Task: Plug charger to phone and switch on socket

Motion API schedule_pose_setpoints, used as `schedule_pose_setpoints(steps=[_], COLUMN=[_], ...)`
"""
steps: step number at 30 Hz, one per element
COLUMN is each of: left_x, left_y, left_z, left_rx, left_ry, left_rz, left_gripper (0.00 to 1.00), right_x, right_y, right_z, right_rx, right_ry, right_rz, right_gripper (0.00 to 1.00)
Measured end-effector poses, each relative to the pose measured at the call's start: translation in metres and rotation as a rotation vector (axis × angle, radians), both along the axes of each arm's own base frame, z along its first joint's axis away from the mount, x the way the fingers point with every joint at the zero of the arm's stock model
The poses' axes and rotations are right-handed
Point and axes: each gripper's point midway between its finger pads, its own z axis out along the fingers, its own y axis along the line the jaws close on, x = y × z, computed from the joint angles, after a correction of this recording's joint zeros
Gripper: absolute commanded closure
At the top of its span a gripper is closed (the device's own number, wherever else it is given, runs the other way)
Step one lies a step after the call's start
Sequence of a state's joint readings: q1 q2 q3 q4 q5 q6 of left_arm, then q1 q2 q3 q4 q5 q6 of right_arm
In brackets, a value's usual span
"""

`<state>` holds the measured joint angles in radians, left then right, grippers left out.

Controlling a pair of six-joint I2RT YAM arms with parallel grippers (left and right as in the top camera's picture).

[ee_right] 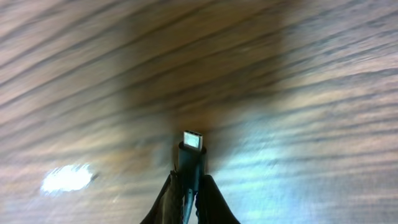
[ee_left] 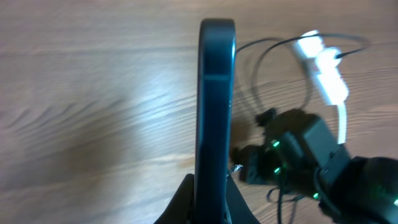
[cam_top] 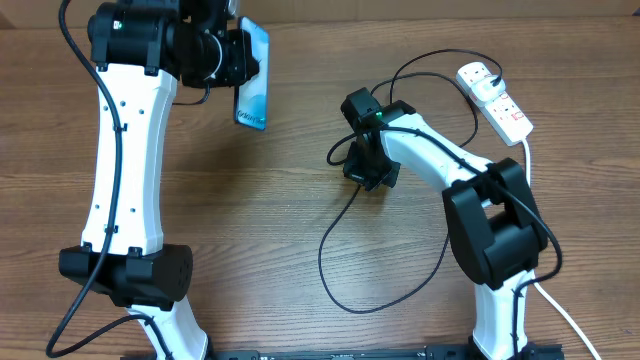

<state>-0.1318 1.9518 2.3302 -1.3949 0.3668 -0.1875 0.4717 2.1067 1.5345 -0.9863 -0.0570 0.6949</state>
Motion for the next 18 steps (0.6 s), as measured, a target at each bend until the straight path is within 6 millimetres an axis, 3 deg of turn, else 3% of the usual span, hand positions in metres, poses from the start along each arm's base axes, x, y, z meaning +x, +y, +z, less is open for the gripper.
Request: schedule_pose_setpoints(steps=[3,6,11,13,18], left_x=[0.006,0.012,0.016,0.014,0.006], left_y=[-0.008,-0.012,-0.007,-0.004,-0.007], left_z=[0.011,0.027,0.051,0.055,0.058], left_rx=[-0.083,-0.193,-0.362,-0.401,-0.453], left_ry=[-0.038,-0.074,-0.107,-0.105,-0.068], left_rz=[-0.034,-0.06,-0.096,-0.103,-0.122], left_gripper=[0.96,0.96,0.96,0.96,0.96], right_x=[0.002,-0.001,-0.036,-0.057,-0.093], right_y=[0.01,0.023,0.047,0.062,0.096], right_z=[0.036,0.101,0.194,0.216,0.236], right_rx=[0.077,0.185,0.321,0.361,0.405], right_ry=[-0.064,-0.189,-0.363,-0.404,-0.459], right_rz=[0.063,0.158,0.357,0.448,0.609], right_gripper=[0.96,0.96,0.96,0.96,0.96])
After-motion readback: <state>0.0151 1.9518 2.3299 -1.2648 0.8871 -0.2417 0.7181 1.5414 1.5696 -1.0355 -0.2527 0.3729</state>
